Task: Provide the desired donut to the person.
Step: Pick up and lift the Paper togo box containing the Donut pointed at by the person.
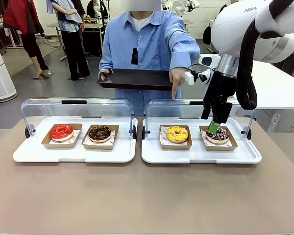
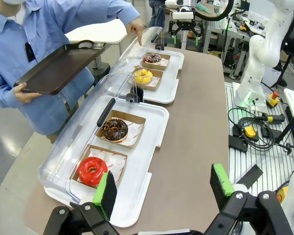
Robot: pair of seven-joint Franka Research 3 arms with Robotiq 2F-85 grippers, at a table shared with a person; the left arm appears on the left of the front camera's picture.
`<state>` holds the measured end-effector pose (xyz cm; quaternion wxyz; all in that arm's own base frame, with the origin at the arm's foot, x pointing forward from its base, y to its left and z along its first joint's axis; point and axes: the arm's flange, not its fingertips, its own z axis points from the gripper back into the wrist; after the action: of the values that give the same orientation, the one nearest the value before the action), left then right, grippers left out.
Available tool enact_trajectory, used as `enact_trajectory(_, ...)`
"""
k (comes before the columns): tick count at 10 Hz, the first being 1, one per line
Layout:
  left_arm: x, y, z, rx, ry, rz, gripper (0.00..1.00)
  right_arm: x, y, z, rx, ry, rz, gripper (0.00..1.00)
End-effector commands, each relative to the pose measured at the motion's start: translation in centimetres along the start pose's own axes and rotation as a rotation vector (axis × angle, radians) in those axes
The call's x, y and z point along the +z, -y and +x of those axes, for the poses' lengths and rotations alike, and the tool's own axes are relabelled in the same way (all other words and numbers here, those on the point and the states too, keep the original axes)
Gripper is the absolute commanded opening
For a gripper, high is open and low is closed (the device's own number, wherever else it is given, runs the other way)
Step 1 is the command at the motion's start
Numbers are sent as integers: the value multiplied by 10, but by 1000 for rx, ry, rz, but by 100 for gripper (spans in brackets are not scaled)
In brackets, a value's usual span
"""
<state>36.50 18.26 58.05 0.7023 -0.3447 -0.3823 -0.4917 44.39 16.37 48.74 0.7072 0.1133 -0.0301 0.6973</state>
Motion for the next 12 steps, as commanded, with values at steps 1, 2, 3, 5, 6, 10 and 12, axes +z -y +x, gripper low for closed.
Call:
enact_trajectory(1,2,1,0,-7,5,-3,100,1,-1,1,0,0,-2,100)
enact_trajectory(2,2,1,0,-7,5,-3,100,1,-1,1,0,0,-2,100)
enact_trajectory(3,2,1,0,-7,5,-3,100,0,0,0,0,0,0,100)
enact_trajectory(5,2,1,0,-7,5,-3,100,-19,11,45,-67,-100,-65,100)
enact_trajectory(6,2,1,0,-7,5,-3,100,-28,18,61,-42,-123,-67,100)
enact_trajectory(10,2,1,0,-7,5,-3,100,-66,43,106,32,-156,-73,100)
enact_trajectory(12,2,1,0,-7,5,-3,100,-86,65,120,28,-84,-54,100)
